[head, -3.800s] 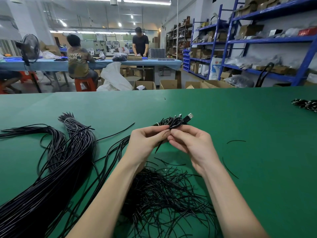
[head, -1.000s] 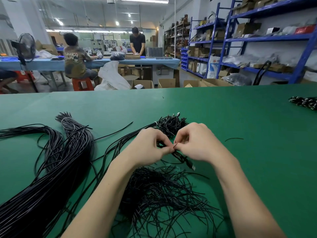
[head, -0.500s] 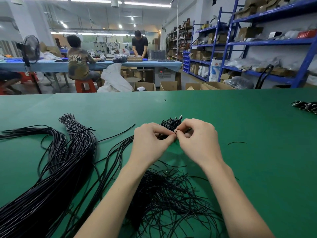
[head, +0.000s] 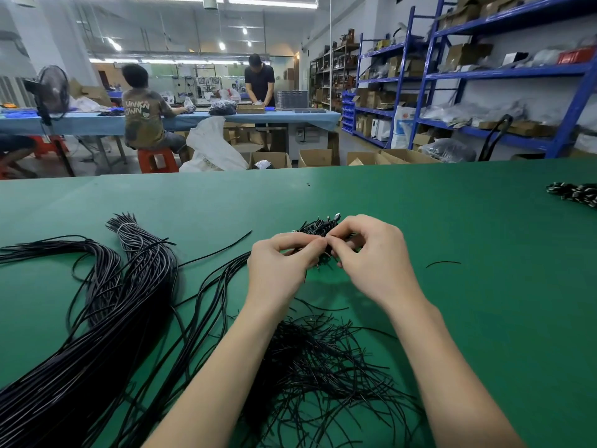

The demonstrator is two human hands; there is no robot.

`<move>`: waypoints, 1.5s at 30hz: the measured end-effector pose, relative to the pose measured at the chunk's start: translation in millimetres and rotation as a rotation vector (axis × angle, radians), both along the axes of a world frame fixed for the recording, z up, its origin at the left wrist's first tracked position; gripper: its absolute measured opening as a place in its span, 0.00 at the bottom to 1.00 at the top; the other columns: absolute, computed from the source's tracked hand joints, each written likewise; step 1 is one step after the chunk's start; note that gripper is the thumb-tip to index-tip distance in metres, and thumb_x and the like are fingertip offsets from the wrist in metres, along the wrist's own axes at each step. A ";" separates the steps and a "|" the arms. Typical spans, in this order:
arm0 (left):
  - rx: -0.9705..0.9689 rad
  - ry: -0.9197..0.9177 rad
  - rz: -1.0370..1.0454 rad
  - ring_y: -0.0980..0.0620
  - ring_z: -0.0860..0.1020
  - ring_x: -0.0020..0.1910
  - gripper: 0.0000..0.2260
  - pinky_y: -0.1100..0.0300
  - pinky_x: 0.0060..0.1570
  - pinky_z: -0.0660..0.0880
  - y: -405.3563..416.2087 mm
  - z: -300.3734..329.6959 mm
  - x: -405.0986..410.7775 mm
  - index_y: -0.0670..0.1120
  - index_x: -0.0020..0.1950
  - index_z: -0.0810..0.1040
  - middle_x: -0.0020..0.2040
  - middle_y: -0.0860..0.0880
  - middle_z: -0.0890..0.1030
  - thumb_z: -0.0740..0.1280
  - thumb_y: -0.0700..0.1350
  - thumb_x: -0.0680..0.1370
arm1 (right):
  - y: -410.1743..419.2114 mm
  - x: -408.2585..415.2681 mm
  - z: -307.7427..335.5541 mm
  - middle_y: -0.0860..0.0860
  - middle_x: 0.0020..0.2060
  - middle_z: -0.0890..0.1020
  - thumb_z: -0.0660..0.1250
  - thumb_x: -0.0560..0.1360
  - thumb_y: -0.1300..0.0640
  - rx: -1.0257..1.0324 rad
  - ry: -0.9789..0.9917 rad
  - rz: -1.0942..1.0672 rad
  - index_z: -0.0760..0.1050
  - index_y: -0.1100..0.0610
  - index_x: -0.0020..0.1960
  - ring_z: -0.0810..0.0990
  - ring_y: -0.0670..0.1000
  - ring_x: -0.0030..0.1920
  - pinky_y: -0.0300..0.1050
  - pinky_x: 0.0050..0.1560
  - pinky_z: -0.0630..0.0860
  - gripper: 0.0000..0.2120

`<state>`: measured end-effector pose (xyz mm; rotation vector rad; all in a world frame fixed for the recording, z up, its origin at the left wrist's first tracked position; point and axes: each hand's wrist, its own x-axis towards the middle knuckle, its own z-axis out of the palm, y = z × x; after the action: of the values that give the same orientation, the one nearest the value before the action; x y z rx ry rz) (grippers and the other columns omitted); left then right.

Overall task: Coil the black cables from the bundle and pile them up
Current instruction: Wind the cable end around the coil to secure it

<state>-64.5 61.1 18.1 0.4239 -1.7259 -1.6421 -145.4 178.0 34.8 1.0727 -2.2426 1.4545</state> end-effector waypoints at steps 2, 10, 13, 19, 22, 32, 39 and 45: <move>0.031 0.009 0.007 0.41 0.84 0.48 0.00 0.44 0.55 0.81 1.2 -0.5 -1.0 0.49 0.39 0.88 0.42 0.47 0.86 0.77 0.44 0.70 | 1.0 -0.7 0.7 0.45 0.35 0.81 0.73 0.74 0.58 0.036 0.071 -0.015 0.80 0.50 0.38 0.80 0.48 0.37 0.51 0.43 0.79 0.07; -0.457 0.119 0.140 0.61 0.83 0.49 0.03 0.62 0.51 0.79 3.9 -0.4 3.9 0.47 0.45 0.89 0.46 0.57 0.86 0.77 0.40 0.74 | 7.7 -7.4 2.6 0.46 0.31 0.83 0.75 0.74 0.61 -0.008 -0.084 0.073 0.82 0.52 0.39 0.83 0.47 0.33 0.43 0.41 0.81 0.08; -0.480 0.010 0.096 0.64 0.83 0.48 0.03 0.59 0.54 0.80 2.3 3.3 6.1 0.49 0.46 0.89 0.45 0.58 0.87 0.76 0.43 0.74 | 11.3 -10.4 1.5 0.45 0.34 0.83 0.75 0.74 0.59 0.074 0.011 0.076 0.82 0.50 0.39 0.82 0.47 0.37 0.45 0.43 0.80 0.07; -0.254 -0.229 -0.005 0.56 0.85 0.41 0.02 0.55 0.52 0.81 -9.2 3.2 7.0 0.53 0.41 0.88 0.37 0.52 0.86 0.76 0.46 0.72 | 9.3 -10.5 -4.1 0.47 0.42 0.82 0.73 0.75 0.64 0.175 0.200 0.162 0.80 0.55 0.42 0.81 0.51 0.45 0.53 0.49 0.78 0.06; -0.120 -0.209 -0.056 0.53 0.84 0.37 0.04 0.57 0.47 0.81 -9.4 1.7 7.6 0.48 0.40 0.88 0.37 0.47 0.86 0.75 0.40 0.73 | 8.4 -10.3 -8.1 0.47 0.42 0.83 0.73 0.75 0.65 0.149 0.186 0.195 0.79 0.55 0.40 0.81 0.50 0.45 0.49 0.48 0.79 0.08; 0.120 -0.117 -0.064 0.50 0.82 0.36 0.10 0.63 0.39 0.80 -2.6 3.8 4.4 0.46 0.34 0.85 0.35 0.46 0.84 0.72 0.34 0.72 | 7.9 -5.9 -14.5 0.49 0.42 0.85 0.75 0.73 0.68 -0.038 -0.108 0.234 0.84 0.58 0.42 0.84 0.45 0.45 0.34 0.44 0.81 0.06; 0.000 -0.148 -0.009 0.51 0.81 0.39 0.03 0.48 0.53 0.83 -2.9 0.9 4.3 0.47 0.38 0.86 0.40 0.41 0.85 0.72 0.41 0.69 | 6.9 -6.7 -8.0 0.45 0.39 0.86 0.76 0.73 0.65 0.058 -0.089 0.177 0.85 0.53 0.43 0.84 0.39 0.41 0.30 0.45 0.80 0.07; 0.131 -0.144 -0.074 0.51 0.79 0.41 0.07 0.54 0.53 0.81 -2.4 0.2 1.6 0.46 0.37 0.86 0.37 0.45 0.82 0.73 0.37 0.73 | 6.2 -6.2 -11.6 0.47 0.41 0.84 0.74 0.74 0.64 0.054 0.000 0.139 0.86 0.55 0.44 0.82 0.41 0.44 0.31 0.43 0.80 0.05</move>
<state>-62.9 58.7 18.3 0.5584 -1.7626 -1.8233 -151.6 184.2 23.2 1.2679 -2.2599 1.4535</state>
